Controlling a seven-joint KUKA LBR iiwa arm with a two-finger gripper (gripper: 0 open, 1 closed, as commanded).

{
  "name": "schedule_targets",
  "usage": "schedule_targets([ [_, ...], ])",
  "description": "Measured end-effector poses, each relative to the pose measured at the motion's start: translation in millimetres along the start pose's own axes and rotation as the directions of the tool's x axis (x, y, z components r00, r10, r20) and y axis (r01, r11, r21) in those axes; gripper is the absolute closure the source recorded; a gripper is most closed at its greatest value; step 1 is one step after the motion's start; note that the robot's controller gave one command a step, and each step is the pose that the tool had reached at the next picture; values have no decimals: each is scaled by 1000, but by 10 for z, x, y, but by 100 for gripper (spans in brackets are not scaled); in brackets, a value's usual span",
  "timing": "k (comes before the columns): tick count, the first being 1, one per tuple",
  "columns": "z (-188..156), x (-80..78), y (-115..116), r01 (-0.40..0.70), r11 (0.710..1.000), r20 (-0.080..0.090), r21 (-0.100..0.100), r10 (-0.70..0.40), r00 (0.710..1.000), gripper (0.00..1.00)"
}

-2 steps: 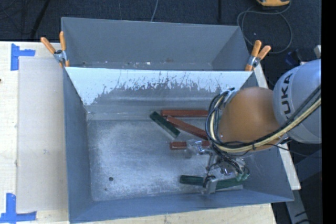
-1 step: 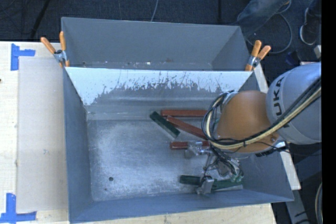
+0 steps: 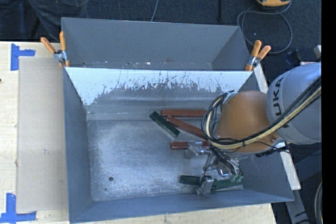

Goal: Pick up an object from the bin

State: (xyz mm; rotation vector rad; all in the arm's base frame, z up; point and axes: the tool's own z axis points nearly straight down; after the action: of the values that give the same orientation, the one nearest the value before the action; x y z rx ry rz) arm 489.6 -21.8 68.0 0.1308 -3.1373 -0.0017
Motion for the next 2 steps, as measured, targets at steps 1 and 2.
schedule_targets([
  [1,0,1,-2,-2,1000,0,0,2,1000,100],
  [2,-1121,-16,10,-6,1000,9,2,6,1000,100],
])
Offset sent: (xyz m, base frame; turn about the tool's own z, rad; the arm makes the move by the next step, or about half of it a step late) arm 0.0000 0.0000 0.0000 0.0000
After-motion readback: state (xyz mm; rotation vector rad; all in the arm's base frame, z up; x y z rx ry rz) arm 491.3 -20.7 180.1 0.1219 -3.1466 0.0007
